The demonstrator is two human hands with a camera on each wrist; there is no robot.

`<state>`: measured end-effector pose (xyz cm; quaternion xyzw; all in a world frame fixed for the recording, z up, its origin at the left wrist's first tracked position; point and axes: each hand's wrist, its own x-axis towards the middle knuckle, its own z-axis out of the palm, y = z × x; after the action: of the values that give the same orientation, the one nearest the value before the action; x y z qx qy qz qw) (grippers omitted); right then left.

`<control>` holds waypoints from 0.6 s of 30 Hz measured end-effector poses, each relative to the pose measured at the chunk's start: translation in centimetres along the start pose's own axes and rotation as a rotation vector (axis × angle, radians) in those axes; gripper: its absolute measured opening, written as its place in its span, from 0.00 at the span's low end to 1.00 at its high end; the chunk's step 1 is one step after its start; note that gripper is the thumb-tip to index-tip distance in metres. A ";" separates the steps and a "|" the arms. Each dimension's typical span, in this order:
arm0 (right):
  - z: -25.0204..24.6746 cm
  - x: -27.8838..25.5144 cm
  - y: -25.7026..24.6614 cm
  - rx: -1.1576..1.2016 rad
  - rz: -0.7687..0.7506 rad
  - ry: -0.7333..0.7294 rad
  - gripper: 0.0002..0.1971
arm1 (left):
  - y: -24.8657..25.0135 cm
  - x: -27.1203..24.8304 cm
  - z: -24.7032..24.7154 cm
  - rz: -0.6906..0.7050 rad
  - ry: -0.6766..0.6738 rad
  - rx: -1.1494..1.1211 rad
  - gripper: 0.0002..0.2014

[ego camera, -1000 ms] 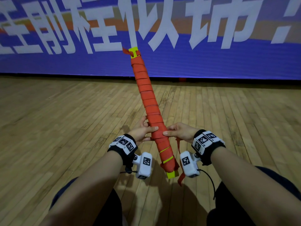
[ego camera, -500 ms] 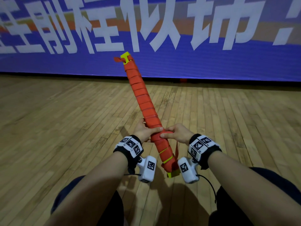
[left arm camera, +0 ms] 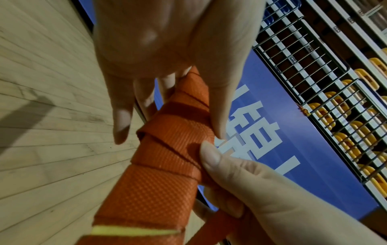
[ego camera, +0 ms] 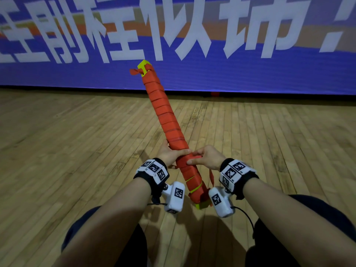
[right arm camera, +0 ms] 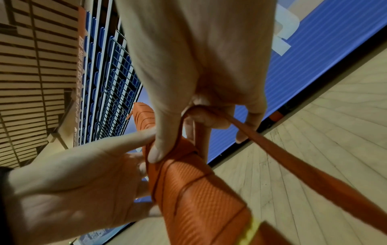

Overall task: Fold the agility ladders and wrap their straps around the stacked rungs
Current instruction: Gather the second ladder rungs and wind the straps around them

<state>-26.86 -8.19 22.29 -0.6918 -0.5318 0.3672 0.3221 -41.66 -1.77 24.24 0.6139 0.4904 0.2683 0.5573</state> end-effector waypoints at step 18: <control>-1.1 0.5 0.8 0.136 0.046 -0.037 0.10 | 0.3 0.1 -0.7 -0.015 -0.095 -0.179 0.30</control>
<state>-25.37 -7.91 22.09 -0.6736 -0.4955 0.4226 0.3496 -42.13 -1.39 24.68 0.5700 0.4423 0.2774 0.6344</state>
